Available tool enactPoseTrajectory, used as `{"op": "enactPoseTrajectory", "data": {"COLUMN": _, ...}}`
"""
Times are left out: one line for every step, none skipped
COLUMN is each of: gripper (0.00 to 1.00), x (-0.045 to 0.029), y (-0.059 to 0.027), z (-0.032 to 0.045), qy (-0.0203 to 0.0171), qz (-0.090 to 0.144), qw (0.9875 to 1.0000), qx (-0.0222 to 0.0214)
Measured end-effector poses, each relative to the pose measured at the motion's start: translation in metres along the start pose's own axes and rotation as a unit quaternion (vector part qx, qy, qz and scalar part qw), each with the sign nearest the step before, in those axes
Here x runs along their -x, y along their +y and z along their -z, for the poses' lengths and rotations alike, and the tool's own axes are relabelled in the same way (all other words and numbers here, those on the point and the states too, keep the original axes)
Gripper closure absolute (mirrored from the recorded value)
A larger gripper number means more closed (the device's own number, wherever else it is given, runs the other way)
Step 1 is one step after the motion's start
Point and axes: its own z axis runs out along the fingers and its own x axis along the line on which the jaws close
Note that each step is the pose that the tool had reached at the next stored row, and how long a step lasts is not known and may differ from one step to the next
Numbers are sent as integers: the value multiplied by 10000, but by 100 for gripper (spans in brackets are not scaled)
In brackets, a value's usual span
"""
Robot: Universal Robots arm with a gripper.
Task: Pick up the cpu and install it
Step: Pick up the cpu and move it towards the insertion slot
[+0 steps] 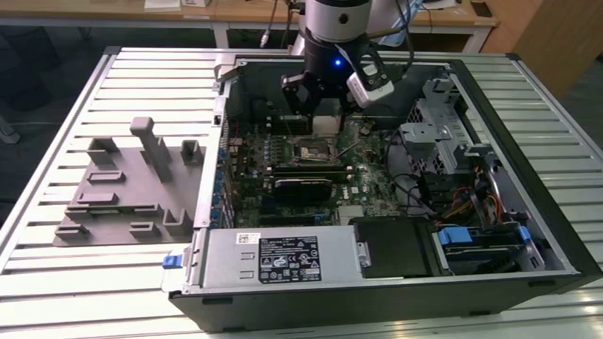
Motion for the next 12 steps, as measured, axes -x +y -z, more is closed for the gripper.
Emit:
{"op": "enactPoseTrajectory", "data": {"gripper": 46, "x": -1, "y": 10, "z": -12, "qy": 0, "qz": 0, "qw": 10000, "qx": -2}}
{"op": "enactPoseTrajectory", "data": {"gripper": 46, "x": -1, "y": 20, "z": -25, "qy": 1, "qz": 0, "qw": 10000, "qx": -3}}
{"op": "enactPoseTrajectory", "data": {"gripper": 46, "x": -2, "y": 31, "z": -36, "qy": 1, "qz": 0, "qw": 10000, "qx": -5}}
{"op": "enactPoseTrajectory", "data": {"gripper": 46, "x": -2, "y": 44, "z": -49, "qy": 2, "qz": 0, "qw": 10000, "qx": -6}}
{"op": "enactPoseTrajectory", "data": {"gripper": 46, "x": -3, "y": 56, "z": -60, "qy": 2, "qz": 0, "qw": 10000, "qx": -8}}
{"op": "enactPoseTrajectory", "data": {"gripper": 46, "x": -5, "y": 68, "z": -71, "qy": 2, "qz": 0, "qw": 10000, "qx": -8}}
{"op": "enactPoseTrajectory", "data": {"gripper": 46, "x": -9, "y": 80, "z": -82, "qy": 1, "qz": 1, "qw": 10000, "qx": -9}}
{"op": "enactPoseTrajectory", "data": {"gripper": 46, "x": -14, "y": 91, "z": -93, "qy": 1, "qz": 1, "qw": 10000, "qx": -11}}
{"op": "enactPoseTrajectory", "data": {"gripper": 46, "x": -21, "y": 103, "z": -102, "qy": 1, "qz": 0, "qw": 10000, "qx": -13}}
{"op": "enactPoseTrajectory", "data": {"gripper": 46, "x": -29, "y": 117, "z": -113, "qy": 2, "qz": 0, "qw": 10000, "qx": -15}}
{"op": "enactPoseTrajectory", "data": {"gripper": 46, "x": -36, "y": 128, "z": -122, "qy": 2, "qz": -1, "qw": 10000, "qx": -17}}
{"op": "enactPoseTrajectory", "data": {"gripper": 46, "x": -42, "y": 139, "z": -132, "qy": 2, "qz": -1, "qw": 10000, "qx": -19}}
